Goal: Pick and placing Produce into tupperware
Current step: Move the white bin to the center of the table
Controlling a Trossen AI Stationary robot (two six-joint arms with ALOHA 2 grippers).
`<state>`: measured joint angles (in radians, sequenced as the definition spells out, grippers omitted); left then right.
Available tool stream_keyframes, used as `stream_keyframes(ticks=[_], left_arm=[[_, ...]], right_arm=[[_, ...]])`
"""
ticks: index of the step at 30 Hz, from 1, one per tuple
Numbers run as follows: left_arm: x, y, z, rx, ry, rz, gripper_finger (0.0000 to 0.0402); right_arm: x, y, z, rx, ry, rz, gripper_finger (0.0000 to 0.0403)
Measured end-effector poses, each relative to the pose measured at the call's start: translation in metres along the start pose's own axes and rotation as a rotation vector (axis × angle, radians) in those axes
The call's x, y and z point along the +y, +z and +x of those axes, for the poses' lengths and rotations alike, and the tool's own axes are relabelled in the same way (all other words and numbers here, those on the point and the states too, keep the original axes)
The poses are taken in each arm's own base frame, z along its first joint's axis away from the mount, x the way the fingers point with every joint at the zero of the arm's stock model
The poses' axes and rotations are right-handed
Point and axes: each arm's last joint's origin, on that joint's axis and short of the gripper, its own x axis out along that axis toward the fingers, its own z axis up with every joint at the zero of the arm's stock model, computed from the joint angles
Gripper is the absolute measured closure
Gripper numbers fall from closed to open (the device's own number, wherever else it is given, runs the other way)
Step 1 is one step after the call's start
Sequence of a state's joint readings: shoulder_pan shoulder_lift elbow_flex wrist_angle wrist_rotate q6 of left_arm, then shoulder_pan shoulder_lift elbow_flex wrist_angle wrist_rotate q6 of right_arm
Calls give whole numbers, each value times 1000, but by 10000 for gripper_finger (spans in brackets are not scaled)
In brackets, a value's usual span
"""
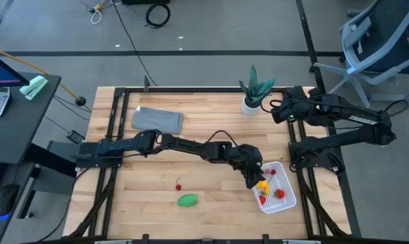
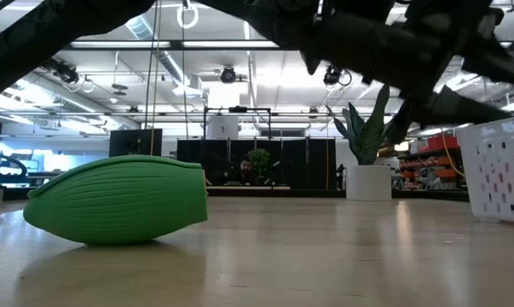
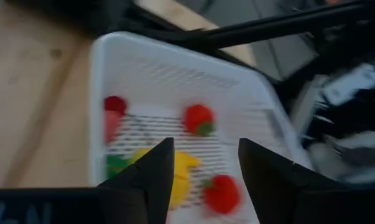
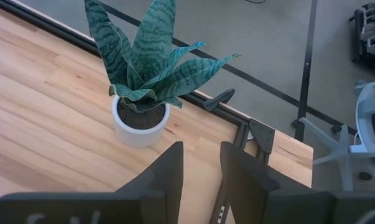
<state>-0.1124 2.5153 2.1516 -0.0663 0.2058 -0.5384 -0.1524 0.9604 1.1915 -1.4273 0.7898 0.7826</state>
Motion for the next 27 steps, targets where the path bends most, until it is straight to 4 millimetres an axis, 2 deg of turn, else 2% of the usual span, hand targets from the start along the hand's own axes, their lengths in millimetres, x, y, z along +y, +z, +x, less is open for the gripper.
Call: stream_keyframes(ticks=[4, 7, 13, 20, 24, 27], left_arm=[[-8, 25, -17, 107, -23, -13, 222], [-3, 39, -35, 197, 33, 11, 230], [2, 58, -89, 344, 144, -6, 234], [-3, 57, -142, 582, 278, -80, 234], [-9, 53, -157, 646, 383, -119, 234], [-11, 44, -164, 713, 498, -231, 235]], right_arm=[[0, 0, 0, 12, 12, 0, 289], [2, 0, 0, 39, 57, -30, 289], [16, -3, -6, 105, 286, -229, 289], [32, -6, -20, 106, 513, -250, 289], [47, -1, -32, 15, 687, -233, 289], [59, 2, -41, -40, 807, -242, 289]])
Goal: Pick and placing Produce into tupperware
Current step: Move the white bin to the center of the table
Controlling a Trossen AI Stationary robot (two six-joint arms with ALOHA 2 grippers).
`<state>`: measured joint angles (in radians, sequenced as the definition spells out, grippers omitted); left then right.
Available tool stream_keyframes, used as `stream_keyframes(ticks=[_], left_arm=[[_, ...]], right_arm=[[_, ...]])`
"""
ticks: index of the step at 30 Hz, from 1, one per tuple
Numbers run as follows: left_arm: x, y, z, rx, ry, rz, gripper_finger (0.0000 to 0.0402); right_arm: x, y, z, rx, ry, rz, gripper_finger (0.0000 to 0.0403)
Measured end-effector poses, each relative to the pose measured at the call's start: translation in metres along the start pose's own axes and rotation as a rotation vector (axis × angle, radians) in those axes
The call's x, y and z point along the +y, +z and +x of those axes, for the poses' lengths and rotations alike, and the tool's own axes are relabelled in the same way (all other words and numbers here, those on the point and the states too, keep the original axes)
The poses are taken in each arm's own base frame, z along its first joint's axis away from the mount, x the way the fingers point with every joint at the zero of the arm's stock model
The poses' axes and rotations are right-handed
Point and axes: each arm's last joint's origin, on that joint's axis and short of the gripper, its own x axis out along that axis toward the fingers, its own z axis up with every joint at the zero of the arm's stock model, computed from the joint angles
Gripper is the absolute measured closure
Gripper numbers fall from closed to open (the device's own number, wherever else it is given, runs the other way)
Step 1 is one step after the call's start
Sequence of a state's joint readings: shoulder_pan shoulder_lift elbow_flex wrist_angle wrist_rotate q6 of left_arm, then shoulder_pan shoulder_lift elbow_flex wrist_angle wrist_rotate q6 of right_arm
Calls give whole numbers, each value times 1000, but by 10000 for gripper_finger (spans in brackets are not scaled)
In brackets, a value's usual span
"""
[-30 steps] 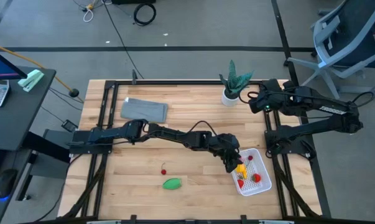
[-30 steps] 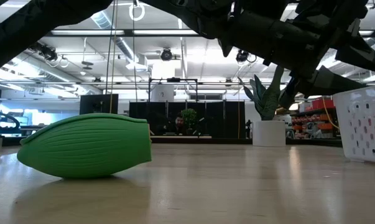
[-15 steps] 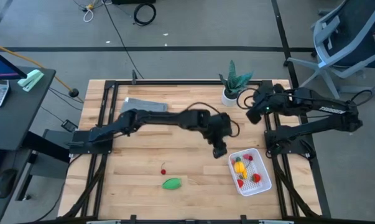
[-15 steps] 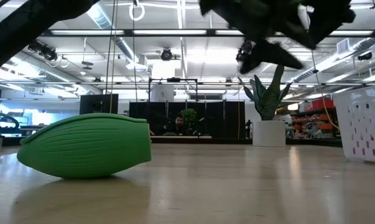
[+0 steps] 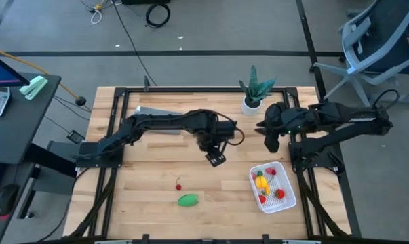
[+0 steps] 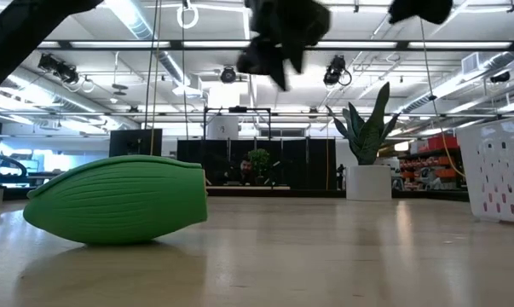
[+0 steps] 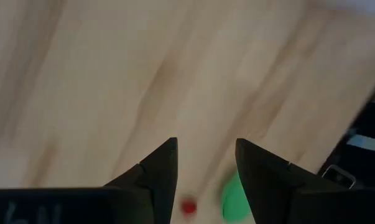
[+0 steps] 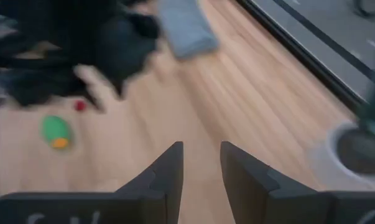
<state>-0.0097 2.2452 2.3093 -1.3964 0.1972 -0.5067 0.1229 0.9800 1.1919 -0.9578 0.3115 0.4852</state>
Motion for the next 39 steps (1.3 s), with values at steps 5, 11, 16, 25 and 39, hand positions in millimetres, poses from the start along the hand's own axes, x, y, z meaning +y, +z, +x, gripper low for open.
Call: stream_keyframes(ticks=[5, 11, 16, 25, 39], left_arm=[[-6, -23, 1, 133, 117, -308, 235], [-39, -46, 8, 126, 152, -444, 235], [-55, -69, 31, 178, 227, -474, 235], [-56, -104, 76, 362, 353, -520, 235], [-66, -123, 18, 250, 261, -464, 234]], right_arm=[[13, 1, 7, 4, 50, -8, 289], [21, -1, 22, 50, 31, 8, 289], [27, -1, 36, 90, 8, -6, 289], [39, -7, 56, 242, 151, -134, 289], [56, -18, 88, 424, 301, -251, 219]])
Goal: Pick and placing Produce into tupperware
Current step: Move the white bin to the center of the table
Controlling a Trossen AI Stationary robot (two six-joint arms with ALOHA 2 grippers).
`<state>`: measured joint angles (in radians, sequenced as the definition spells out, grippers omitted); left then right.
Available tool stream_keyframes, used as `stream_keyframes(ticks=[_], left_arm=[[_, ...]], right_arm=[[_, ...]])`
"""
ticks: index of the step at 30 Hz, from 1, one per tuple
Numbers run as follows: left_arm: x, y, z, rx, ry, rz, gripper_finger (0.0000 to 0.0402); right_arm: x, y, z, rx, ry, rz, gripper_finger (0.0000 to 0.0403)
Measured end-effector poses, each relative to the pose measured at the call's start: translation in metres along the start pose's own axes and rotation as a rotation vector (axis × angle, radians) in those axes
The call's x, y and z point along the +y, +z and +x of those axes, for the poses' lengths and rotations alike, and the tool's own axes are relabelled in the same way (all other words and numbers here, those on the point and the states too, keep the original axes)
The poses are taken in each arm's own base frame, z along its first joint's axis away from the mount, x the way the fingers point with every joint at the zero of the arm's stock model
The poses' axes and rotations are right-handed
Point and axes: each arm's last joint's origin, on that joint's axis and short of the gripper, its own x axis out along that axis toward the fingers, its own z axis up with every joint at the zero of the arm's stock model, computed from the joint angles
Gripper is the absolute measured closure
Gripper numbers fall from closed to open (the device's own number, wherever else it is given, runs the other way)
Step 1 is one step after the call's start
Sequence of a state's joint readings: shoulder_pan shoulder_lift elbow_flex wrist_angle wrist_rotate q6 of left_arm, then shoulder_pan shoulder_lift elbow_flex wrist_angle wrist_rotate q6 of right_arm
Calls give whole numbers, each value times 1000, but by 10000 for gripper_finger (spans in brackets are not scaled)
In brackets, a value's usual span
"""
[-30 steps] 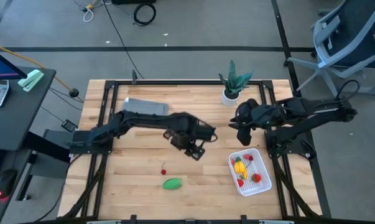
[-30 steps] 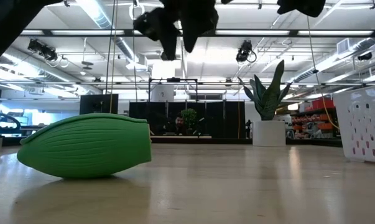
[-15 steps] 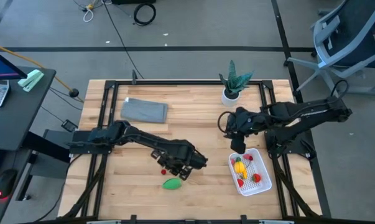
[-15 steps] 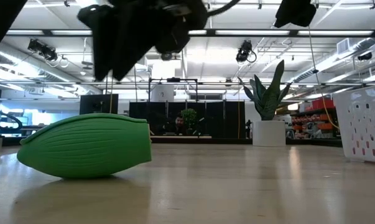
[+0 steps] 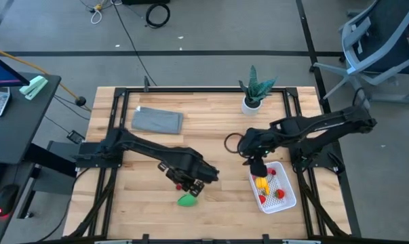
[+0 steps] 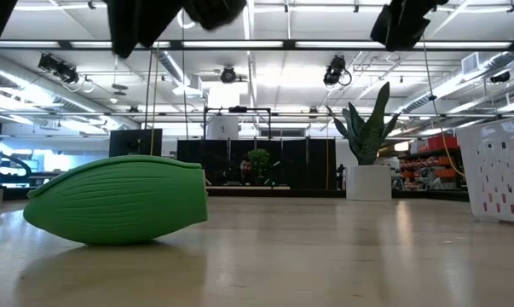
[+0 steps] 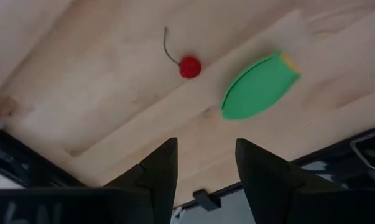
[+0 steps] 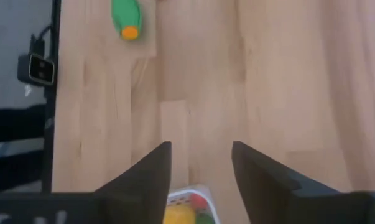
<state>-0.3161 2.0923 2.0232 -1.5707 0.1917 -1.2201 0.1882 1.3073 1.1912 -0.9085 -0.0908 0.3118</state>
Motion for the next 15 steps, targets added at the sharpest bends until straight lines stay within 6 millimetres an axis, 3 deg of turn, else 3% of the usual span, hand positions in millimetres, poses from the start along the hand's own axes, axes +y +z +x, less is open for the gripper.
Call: stream_keyframes(ticks=[4, 7, 15], left_arm=[[18, -9, -32, -109, -58, -19, 235], [31, -15, -52, -204, -92, -38, 235], [58, -24, -86, -394, -132, -8, 235]], right_arm=[[7, 0, 17, 61, 1, -30, 181], [10, -1, 25, 94, -10, 55, 161], [16, -20, 12, 209, -35, 322, 160]])
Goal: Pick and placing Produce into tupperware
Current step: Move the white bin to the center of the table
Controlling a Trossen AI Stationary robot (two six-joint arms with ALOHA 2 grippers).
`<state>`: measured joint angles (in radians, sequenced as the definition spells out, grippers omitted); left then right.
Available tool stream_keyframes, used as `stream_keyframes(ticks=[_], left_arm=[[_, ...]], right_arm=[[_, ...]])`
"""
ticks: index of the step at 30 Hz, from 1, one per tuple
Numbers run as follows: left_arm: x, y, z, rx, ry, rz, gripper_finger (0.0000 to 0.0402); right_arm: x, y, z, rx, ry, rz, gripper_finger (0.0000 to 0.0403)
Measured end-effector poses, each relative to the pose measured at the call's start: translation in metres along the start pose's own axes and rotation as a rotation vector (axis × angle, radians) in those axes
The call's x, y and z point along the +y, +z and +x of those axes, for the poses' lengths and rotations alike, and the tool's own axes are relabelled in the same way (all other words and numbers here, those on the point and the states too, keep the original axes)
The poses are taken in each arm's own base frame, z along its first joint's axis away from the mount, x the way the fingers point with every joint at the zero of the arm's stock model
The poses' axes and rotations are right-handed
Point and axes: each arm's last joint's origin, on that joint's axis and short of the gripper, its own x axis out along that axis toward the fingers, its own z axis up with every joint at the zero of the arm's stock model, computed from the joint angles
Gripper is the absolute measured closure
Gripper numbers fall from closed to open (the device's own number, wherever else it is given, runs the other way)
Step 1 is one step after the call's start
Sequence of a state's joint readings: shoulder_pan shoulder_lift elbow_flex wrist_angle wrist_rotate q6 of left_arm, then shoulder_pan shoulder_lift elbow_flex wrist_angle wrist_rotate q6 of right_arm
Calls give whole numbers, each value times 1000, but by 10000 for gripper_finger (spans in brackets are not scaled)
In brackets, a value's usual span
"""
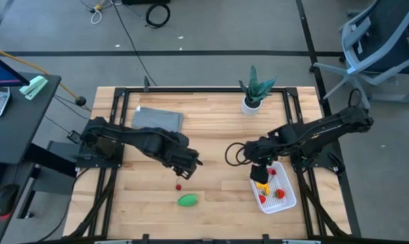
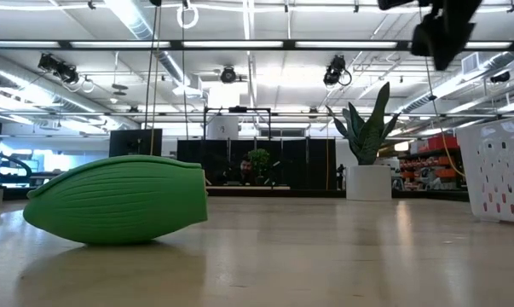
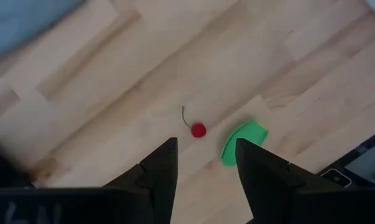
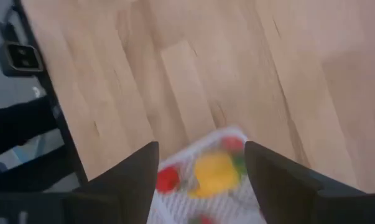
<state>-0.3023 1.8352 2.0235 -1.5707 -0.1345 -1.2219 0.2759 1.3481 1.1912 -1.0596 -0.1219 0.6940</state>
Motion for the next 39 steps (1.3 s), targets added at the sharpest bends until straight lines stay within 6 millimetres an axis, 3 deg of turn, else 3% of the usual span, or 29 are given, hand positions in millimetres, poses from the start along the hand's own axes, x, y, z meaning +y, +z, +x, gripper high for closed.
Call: stream_keyframes(ticks=[6, 15, 22, 26, 32, 39], left_arm=[[14, 5, -18, -46, -33, 124, 237], [51, 7, -62, -139, -125, 301, 267], [89, 0, -102, -303, -163, 403, 294], [107, -5, -117, -352, -196, 398, 305], [121, -9, -129, -383, -229, 393, 319], [124, -10, -132, -409, -214, 458, 326]], right_arm=[[8, -22, 0, 87, -44, 82, 213], [11, -42, 24, 127, -87, 397, 390], [8, -40, 56, 54, 31, 515, 397], [-3, -49, 76, 63, 1, 590, 394], [-5, -48, 82, 23, 14, 632, 398], [-1, -43, 82, -53, 49, 669, 401]])
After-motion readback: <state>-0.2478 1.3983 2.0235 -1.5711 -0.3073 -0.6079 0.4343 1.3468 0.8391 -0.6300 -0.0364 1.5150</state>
